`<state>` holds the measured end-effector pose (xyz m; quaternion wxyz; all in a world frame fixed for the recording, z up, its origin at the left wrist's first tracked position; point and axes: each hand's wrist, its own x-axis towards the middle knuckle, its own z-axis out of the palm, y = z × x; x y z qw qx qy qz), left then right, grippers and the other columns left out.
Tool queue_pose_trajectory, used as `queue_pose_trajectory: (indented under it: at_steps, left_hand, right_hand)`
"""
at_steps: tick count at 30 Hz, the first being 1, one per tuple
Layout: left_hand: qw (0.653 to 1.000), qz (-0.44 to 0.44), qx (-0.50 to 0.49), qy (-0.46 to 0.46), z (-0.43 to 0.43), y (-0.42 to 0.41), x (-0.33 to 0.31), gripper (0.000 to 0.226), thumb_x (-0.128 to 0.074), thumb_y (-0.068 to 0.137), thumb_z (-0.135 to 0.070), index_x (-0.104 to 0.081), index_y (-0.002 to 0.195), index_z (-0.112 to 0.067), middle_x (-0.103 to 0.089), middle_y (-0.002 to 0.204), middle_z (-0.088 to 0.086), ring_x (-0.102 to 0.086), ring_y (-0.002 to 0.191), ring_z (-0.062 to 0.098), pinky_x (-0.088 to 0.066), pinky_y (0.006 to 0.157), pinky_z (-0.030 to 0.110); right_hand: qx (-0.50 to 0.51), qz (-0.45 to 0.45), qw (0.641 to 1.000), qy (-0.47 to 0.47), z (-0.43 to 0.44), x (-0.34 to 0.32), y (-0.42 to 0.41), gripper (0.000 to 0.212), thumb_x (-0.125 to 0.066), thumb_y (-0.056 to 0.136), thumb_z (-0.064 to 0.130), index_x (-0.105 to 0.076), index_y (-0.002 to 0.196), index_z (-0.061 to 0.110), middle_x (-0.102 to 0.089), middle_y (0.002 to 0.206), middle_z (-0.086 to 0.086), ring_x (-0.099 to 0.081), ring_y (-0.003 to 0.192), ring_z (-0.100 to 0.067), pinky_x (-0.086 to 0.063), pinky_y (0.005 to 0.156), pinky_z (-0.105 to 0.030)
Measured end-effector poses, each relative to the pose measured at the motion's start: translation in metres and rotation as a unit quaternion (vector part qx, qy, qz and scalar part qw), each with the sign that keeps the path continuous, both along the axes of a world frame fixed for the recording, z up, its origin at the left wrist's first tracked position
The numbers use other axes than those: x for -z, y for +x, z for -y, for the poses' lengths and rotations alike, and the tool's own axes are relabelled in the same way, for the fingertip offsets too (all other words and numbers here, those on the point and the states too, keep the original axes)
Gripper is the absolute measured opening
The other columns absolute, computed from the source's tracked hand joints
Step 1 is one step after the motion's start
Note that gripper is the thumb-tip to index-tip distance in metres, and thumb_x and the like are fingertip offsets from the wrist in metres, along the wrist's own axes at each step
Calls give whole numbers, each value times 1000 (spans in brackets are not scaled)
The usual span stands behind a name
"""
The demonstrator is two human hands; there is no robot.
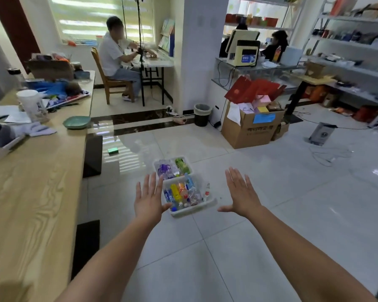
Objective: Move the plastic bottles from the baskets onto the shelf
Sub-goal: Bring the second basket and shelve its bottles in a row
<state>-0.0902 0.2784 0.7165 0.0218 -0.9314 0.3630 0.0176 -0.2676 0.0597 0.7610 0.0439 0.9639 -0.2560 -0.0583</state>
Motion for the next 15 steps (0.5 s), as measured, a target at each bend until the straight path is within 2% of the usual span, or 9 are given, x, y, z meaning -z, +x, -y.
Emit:
queue_pose_trajectory:
  at_steps: [7, 15]
  left_hand:
    - [1000, -3, -14, 28, 77, 54, 19, 91, -26, 91, -68, 33, 140, -20, 30, 155, 8, 34, 137, 26, 14, 117, 47]
    - [995, -12, -82, 56, 201, 122, 64, 94, -26, 90, -70, 30, 146, -19, 33, 154, 8, 32, 139, 28, 15, 116, 49]
  right_hand:
    - [9, -21, 1000, 11, 110, 15, 44, 127, -56, 73, 74, 21, 147, 7, 27, 156, -10, 24, 144, -23, 16, 113, -40]
    - [-44, -58, 997, 24, 263, 67, 127, 126, -52, 73, 76, 23, 146, 6, 28, 155, -10, 26, 143, -23, 17, 112, -41]
